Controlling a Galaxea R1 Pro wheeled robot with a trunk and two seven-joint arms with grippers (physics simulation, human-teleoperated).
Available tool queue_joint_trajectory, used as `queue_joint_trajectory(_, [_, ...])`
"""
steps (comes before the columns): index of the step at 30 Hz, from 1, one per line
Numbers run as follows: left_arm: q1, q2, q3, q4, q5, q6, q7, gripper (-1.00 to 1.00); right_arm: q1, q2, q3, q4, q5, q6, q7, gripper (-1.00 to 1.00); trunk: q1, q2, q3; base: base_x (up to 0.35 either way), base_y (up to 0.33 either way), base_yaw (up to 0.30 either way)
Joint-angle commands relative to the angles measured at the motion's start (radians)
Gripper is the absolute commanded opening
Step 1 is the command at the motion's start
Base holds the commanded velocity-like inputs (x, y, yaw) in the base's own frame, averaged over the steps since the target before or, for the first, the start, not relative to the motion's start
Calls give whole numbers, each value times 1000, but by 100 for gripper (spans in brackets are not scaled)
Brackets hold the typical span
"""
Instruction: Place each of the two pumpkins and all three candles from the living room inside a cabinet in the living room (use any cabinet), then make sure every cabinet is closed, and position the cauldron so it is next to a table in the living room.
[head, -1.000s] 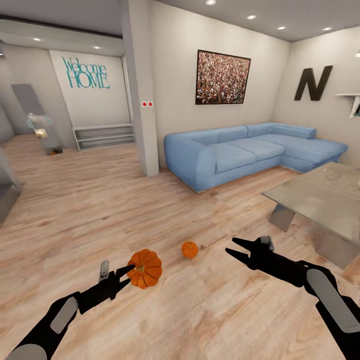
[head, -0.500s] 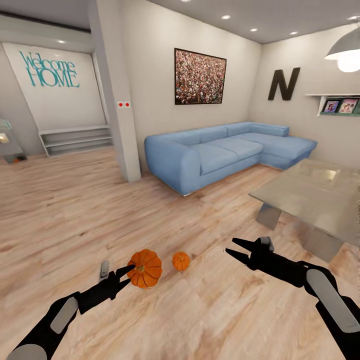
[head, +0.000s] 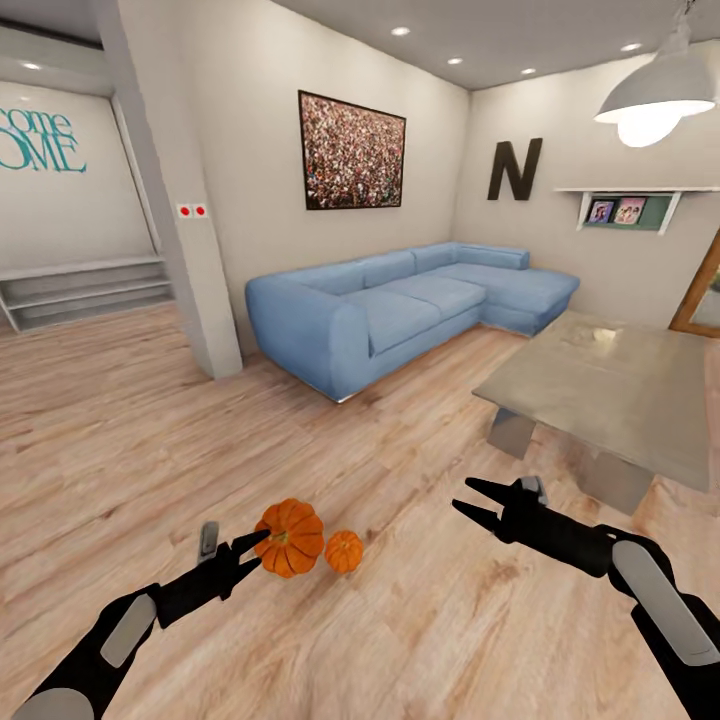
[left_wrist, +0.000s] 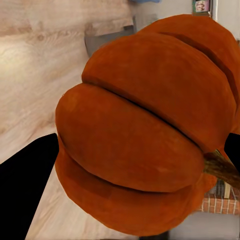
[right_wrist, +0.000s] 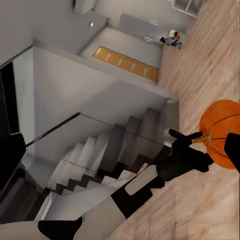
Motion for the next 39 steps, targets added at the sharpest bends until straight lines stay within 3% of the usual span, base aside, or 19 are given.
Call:
queue_joint_trajectory(1, [0,0,3,-1,11,10,0,-100,-1,0,1,1,2,2,5,100,0,0,-1,308,124,-283])
queue_joint_trajectory(6, [0,1,3,0,11,10,0,-100,-1,-1,1,1,2,1,14,100,0,0,-1,308,117,-188])
queue_joint_trajectory(39, [0,1,3,0,11,10,0,-100,-1,0,1,34,3,-1,33,100,0,0,2,308,163,-24])
